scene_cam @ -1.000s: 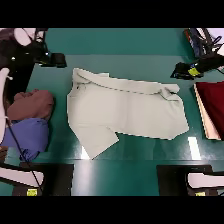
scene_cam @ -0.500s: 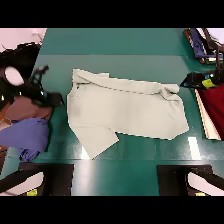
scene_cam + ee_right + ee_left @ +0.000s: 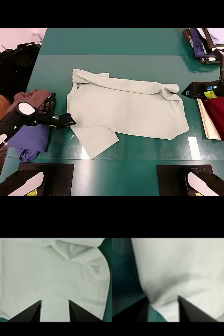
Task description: Fold the shirts.
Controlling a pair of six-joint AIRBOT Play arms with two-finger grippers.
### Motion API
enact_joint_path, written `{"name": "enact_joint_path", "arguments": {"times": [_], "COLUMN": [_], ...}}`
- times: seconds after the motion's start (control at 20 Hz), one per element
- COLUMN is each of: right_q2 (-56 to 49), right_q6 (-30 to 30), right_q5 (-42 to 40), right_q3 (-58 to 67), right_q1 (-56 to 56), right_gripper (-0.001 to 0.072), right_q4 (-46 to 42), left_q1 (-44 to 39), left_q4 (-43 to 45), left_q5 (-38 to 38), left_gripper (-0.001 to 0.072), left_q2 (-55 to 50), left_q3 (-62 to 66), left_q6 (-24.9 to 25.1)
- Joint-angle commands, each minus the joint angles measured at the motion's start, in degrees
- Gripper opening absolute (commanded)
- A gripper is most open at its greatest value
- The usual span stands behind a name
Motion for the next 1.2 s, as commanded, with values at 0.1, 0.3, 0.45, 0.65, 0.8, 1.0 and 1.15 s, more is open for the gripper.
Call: {"name": "enact_joint_path", "arguments": {"times": [0.1,0.3,0.45,0.65,0.8,1.0,1.15], "right_q2": [1.1,6.4,10.3,11.4,7.6,0.9,-1.2], "right_q6": [0.0,0.0,0.0,-0.3,-0.3,-0.3,-0.4], "right_q5": [7.1,8.5,8.5,1.2,-5.0,-8.1,-7.4], "right_q3": [-2.9,-17.3,-30.1,-40.3,-40.5,-34.7,-30.3], "right_q1": [-2.7,-14.1,-22.8,-24.1,-19.4,-13.0,-9.8], "right_gripper": [0.0385,0.0392,0.0534,0.0504,0.0464,0.0237,0.0014], "right_q4": [-2.0,-1.9,-1.3,4.8,9.1,8.9,8.5], "left_q1": [0.0,0.0,0.0,0.0,0.0,0.0,0.0], "left_q4": [-4.5,-4.5,-4.6,-4.6,-4.6,-4.6,-4.5], "left_q5": [3.1,1.0,0.8,0.8,0.7,0.2,0.3], "left_gripper": [0.0023,0.0022,0.0023,0.0023,0.0023,0.0022,0.0021], "left_q2": [0.2,0.4,0.6,0.5,0.5,0.6,2.3], "left_q3": [-0.7,3.7,6.0,6.6,6.6,6.6,6.8], "left_q6": [3.2,3.3,3.3,3.3,3.3,3.3,3.2]}}
